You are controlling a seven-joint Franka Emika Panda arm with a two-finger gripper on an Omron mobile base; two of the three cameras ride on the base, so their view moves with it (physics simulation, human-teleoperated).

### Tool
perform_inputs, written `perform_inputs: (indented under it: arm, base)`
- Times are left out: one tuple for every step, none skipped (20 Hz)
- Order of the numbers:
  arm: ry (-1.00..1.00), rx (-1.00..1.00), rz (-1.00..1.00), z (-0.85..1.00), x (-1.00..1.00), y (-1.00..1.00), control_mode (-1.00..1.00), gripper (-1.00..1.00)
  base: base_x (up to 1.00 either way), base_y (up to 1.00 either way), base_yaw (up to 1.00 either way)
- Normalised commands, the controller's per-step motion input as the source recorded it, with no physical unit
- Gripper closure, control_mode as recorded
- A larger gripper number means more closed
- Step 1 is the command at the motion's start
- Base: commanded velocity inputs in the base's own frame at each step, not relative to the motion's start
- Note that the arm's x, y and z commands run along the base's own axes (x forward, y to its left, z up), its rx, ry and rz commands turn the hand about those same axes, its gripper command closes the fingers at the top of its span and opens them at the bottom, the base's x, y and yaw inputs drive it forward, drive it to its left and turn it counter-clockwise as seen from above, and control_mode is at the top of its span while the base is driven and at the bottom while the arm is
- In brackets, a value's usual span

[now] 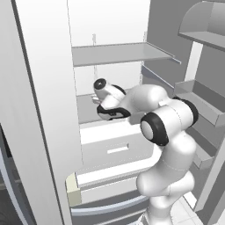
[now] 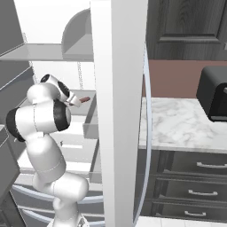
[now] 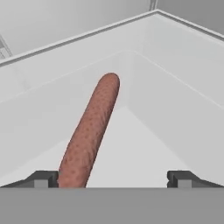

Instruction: Move the hot dog bun to the plate on the dining table and place the condiment next to that plate. Then navigate to the fridge and take the sausage and place it on the plate as well.

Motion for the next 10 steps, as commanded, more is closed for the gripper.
perform_inputs:
  arm:
    - [0.00,0.00,-0.02,0.01,0.00,0.00,-1.00,-1.00]
    - [-0.04,0.00,-0.01,0.19,-0.04,0.00,-1.00,-1.00]
    - [-0.08,0.00,0.00,0.24,-0.09,0.00,-1.00,-1.00]
    - [-0.12,0.00,0.00,0.30,-0.23,0.00,-1.00,-1.00]
    - [-0.14,0.00,0.00,0.34,-0.26,0.00,-1.00,-1.00]
    - [-0.13,0.01,0.00,0.33,-0.16,0.00,-1.00,-1.00]
    - [-0.12,0.01,0.00,0.28,-0.09,0.00,-1.00,-1.00]
    - [-0.10,0.01,0.00,0.22,0.00,0.00,-1.00,-1.00]
    - [-0.09,0.01,0.00,0.16,0.00,0.00,-1.00,-1.00]
    - [-0.08,0.01,0.00,0.11,0.00,0.00,-1.00,-1.00]
  base:
    - [0.00,0.00,0.00]
    - [0.00,0.00,0.00]
    - [0.00,0.00,0.00]
    - [0.00,0.00,0.00]
    - [0.00,0.00,0.00]
    - [0.00,0.00,0.00]
    - [0.00,0.00,0.00]
    - [0.00,0.00,0.00]
    - [0.00,0.00,0.00]
    - [0.00,0.00,0.00]
